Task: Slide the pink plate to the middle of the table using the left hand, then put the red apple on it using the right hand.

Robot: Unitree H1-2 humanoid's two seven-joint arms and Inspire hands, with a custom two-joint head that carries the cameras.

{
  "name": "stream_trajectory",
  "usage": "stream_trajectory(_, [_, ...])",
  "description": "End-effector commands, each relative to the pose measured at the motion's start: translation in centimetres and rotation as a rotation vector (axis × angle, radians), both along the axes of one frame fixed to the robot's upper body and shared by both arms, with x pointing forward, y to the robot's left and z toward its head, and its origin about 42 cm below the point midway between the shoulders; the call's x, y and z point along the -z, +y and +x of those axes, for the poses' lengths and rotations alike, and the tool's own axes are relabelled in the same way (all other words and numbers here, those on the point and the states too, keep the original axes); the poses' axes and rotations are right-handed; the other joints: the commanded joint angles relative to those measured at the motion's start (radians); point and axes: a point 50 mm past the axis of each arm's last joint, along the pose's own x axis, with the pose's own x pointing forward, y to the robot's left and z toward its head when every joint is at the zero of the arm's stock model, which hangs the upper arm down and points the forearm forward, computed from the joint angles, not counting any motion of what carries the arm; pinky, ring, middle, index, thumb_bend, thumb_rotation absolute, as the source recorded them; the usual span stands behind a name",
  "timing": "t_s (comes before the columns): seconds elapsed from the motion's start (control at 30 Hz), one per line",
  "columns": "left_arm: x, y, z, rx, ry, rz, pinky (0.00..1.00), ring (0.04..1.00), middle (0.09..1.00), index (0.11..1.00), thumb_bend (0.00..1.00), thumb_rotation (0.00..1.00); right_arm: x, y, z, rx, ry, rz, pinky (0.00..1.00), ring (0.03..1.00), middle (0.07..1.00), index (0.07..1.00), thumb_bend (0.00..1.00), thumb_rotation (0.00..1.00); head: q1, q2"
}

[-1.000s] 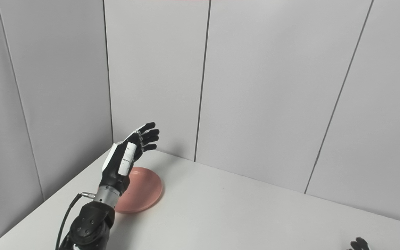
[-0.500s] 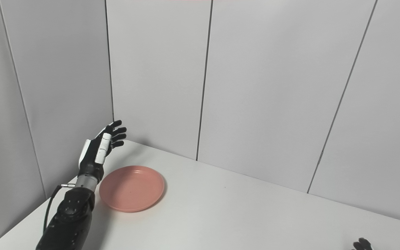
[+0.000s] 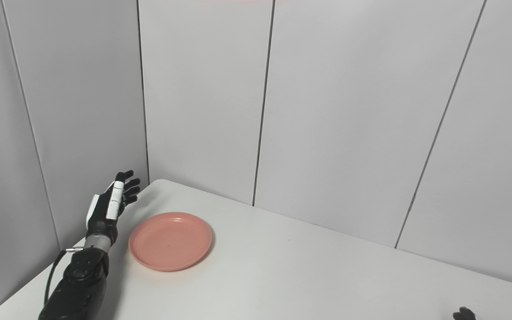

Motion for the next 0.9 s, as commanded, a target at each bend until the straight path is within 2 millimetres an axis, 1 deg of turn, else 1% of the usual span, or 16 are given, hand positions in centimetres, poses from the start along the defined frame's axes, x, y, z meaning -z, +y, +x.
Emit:
stream_trajectory(0.0, [-3.8,1.3,1.8,-0.005,-0.109,0.045,0.88,0.829,0.833,0.843,0.82,1.00,3.7,0.4,-2.7,0.016,0.118,0.036,0.91,0.923,0.928,0.926,1.00,0.97,0.001,0.000])
stream_trajectory(0.03, [-3.3,1.4,1.8,-0.014,-0.093,0.037,0.87,0.831,0.836,0.848,0.81,1.00,3.6,0.4,-2.8,0.016,0.118,0.032,0.91,0.924,0.928,0.926,1.00,0.98,0.001,0.000])
stream_trajectory(0.07, [-3.0,1.4,1.7,-0.021,-0.080,0.032,0.85,0.836,0.838,0.851,0.81,1.00,3.6,0.4,-2.8,0.017,0.117,0.030,0.90,0.923,0.927,0.923,1.00,0.97,-0.003,0.005])
stream_trajectory(0.17, [-1.9,1.5,1.6,-0.030,-0.056,0.006,0.83,0.854,0.841,0.846,0.82,1.00,3.5,0.3,-2.9,0.018,0.116,0.029,0.91,0.928,0.933,0.921,1.00,0.97,-0.005,0.012])
stream_trajectory(0.2, [-1.6,1.5,1.5,-0.031,-0.054,-0.004,0.83,0.859,0.844,0.844,0.84,1.00,3.5,0.3,-2.9,0.020,0.116,0.027,0.91,0.927,0.931,0.918,1.00,0.97,-0.005,0.012])
stream_trajectory(0.27, [-1.2,1.3,1.6,-0.036,-0.045,-0.036,0.83,0.860,0.840,0.838,0.84,1.00,3.5,0.3,-2.9,0.019,0.115,0.028,0.90,0.918,0.923,0.911,1.00,0.97,-0.007,0.015])
stream_trajectory(0.3, [-1.0,1.3,1.6,-0.041,-0.037,-0.052,0.82,0.854,0.832,0.839,0.85,1.00,3.5,0.3,-2.9,0.018,0.115,0.029,0.89,0.914,0.919,0.909,0.99,0.97,-0.008,0.017])
stream_trajectory(0.4, [-0.5,1.2,1.7,-0.021,-0.036,-0.077,0.83,0.858,0.840,0.855,0.84,1.00,3.4,0.3,-3.0,0.019,0.119,0.020,0.88,0.911,0.919,0.909,0.99,0.97,-0.008,0.017])
stream_trajectory(0.57, [-0.1,0.5,1.9,0.016,-0.051,-0.089,0.82,0.854,0.849,0.856,0.81,1.00,3.3,0.3,-3.2,0.014,0.116,0.023,0.87,0.904,0.915,0.909,0.96,0.98,-0.014,0.027])
stream_trajectory(0.63, [0.0,0.1,2.0,0.028,-0.054,-0.092,0.80,0.842,0.839,0.854,0.85,1.00,3.3,0.3,-3.2,0.014,0.116,0.026,0.87,0.903,0.912,0.903,0.96,0.98,-0.016,0.029])
stream_trajectory(0.77, [0.2,-0.6,2.3,0.054,-0.063,-0.109,0.80,0.834,0.828,0.854,0.86,0.98,3.2,0.4,-3.2,0.012,0.115,0.026,0.88,0.910,0.918,0.908,0.95,0.98,-0.020,0.032])
stream_trajectory(0.87, [0.2,-1.3,2.4,0.080,-0.063,-0.103,0.80,0.843,0.839,0.866,0.85,0.99,3.2,0.5,-3.2,0.011,0.114,0.028,0.88,0.908,0.917,0.902,0.93,0.98,-0.022,0.033])
